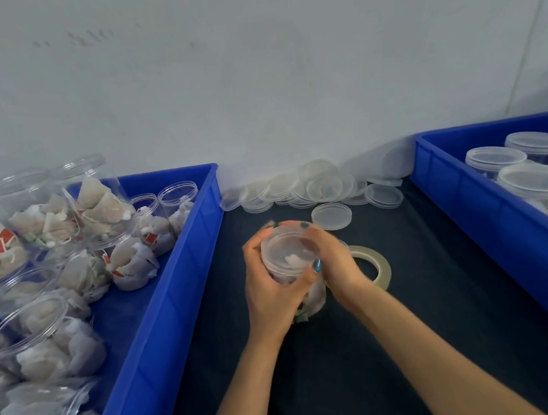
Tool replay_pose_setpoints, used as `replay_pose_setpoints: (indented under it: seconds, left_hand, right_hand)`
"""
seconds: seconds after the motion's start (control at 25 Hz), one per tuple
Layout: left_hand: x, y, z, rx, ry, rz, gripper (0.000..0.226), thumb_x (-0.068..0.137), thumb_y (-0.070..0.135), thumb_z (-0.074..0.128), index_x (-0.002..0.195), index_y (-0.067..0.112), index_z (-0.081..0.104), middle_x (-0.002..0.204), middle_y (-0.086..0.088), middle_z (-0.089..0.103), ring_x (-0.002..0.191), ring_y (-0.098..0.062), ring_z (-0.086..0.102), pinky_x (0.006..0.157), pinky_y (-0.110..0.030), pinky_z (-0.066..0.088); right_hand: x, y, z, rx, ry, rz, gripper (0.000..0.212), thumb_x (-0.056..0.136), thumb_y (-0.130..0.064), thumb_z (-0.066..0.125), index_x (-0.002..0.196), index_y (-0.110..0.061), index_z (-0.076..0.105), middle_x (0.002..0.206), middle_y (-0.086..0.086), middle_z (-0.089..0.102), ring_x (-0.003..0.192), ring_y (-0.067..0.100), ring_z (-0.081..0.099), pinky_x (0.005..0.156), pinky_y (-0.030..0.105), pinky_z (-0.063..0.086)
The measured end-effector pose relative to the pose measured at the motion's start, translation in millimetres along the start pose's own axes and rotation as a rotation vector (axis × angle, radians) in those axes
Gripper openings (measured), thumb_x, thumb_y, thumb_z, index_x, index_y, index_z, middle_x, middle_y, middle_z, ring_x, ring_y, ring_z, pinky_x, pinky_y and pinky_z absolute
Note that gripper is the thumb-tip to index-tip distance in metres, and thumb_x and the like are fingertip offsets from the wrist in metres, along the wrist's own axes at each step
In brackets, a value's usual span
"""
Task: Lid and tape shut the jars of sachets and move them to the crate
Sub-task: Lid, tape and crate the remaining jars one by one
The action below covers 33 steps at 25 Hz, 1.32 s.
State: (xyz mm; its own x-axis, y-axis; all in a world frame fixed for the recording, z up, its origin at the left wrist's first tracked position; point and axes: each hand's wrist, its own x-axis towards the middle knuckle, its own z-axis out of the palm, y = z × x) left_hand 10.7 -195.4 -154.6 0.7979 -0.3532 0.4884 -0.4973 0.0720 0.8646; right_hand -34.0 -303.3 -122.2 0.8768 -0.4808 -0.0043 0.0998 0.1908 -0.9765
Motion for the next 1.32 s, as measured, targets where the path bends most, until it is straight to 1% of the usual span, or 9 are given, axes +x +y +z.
replay_pose_setpoints:
  seconds: [0.12,0.2,0.36,0.48,0.56,0.72,0.92,1.08,1.32]
  left_hand:
    - [3.3,1.5,2.3,0.047,0.005,0.009,0.076,0.059,0.052,0.082,0.121,0.040,0.041,0.124,0.031,0.054,0.115,-0.001,0.058,0.094,-0.035,0.054]
    - [5.7,0.8,3.3,0.074,0.007,0.017,0.075,0.057,0.057,0.082,0.117,0.042,0.040,0.120,0.030,0.056,0.111,-0.002,0.060,0.090,-0.040,0.055]
    - [10.6,-3.7,-0.1,0.052,-0.046,0.031,0.079,0.055,0.055,0.085,0.118,0.039,0.040,0.119,0.029,0.057,0.112,-0.004,0.061,0.090,-0.035,0.054]
    - [13.5,-4.5,-4.9,0.047,-0.106,0.022,0.081,0.056,0.052,0.084,0.121,0.032,0.039,0.122,0.027,0.059,0.114,-0.003,0.060,0.091,-0.028,0.054]
    - [12.9,-0.8,-3.4,0.092,-0.065,-0.002,0.080,0.051,0.055,0.083,0.115,0.038,0.038,0.117,0.034,0.057,0.110,0.005,0.059,0.086,-0.025,0.054]
    - [2.8,8.0,6.4,0.168,0.106,-0.061,0.084,0.043,0.064,0.083,0.108,0.042,0.035,0.112,0.034,0.054,0.102,0.009,0.058,0.082,-0.031,0.056]
    - [-2.9,12.4,9.0,0.198,0.166,-0.088,0.088,0.042,0.077,0.079,0.108,0.043,0.032,0.107,0.028,0.056,0.101,0.007,0.058,0.081,-0.036,0.056]
    - [-1.2,9.8,10.3,0.207,0.139,-0.083,0.077,0.048,0.071,0.075,0.106,0.042,0.034,0.104,0.027,0.056,0.096,0.007,0.060,0.077,-0.030,0.055]
    - [12.9,3.1,-8.4,-0.206,-0.182,-0.195,0.095,0.049,0.081,0.077,0.116,0.020,0.051,0.109,0.006,0.069,0.100,-0.011,0.069,0.078,-0.023,0.054]
  right_hand:
    - [-14.3,34.7,-13.0,0.063,-0.070,-0.021,0.057,0.088,-0.073,0.041,0.114,-0.032,0.072,0.117,-0.003,0.073,0.113,0.011,0.066,0.096,0.027,0.052]
    - [-14.1,46.2,-18.8,0.016,-0.079,-0.061,0.069,0.080,-0.080,0.050,0.126,-0.030,0.063,0.125,-0.004,0.069,0.121,0.011,0.061,0.108,0.035,0.046]
    - [-8.2,46.8,-31.7,-0.165,-0.248,-0.185,0.064,0.085,-0.054,0.062,0.143,-0.035,0.044,0.138,-0.008,0.059,0.131,0.011,0.053,0.105,0.030,0.047]
    - [-5.3,48.1,-36.8,-0.264,-0.329,-0.221,0.092,0.069,-0.008,0.084,0.142,-0.038,0.038,0.135,-0.006,0.058,0.128,0.014,0.055,0.095,0.028,0.052]
    - [-4.2,53.3,-34.1,-0.287,-0.291,-0.280,0.097,0.066,0.000,0.087,0.143,-0.033,0.037,0.135,-0.004,0.058,0.127,0.015,0.056,0.098,0.032,0.052]
    - [-10.0,58.9,-18.5,-0.207,-0.194,-0.393,0.088,0.066,0.004,0.082,0.137,-0.029,0.042,0.127,-0.001,0.062,0.117,0.018,0.063,0.081,0.031,0.057]
    - [-14.8,59.1,-4.4,-0.425,0.015,-0.598,0.082,0.067,-0.022,0.088,0.136,-0.021,0.044,0.130,-0.003,0.057,0.122,0.022,0.058,0.098,0.041,0.050]
    - [-22.2,57.5,-7.3,-0.592,0.097,-0.535,0.093,0.063,-0.045,0.084,0.141,-0.034,0.034,0.134,-0.015,0.052,0.121,0.005,0.056,0.093,0.023,0.051]
    - [-22.7,37.1,-29.8,-0.299,-0.223,-0.295,0.070,0.064,-0.013,0.083,0.126,-0.029,0.053,0.114,-0.008,0.068,0.106,0.012,0.066,0.086,0.030,0.055]
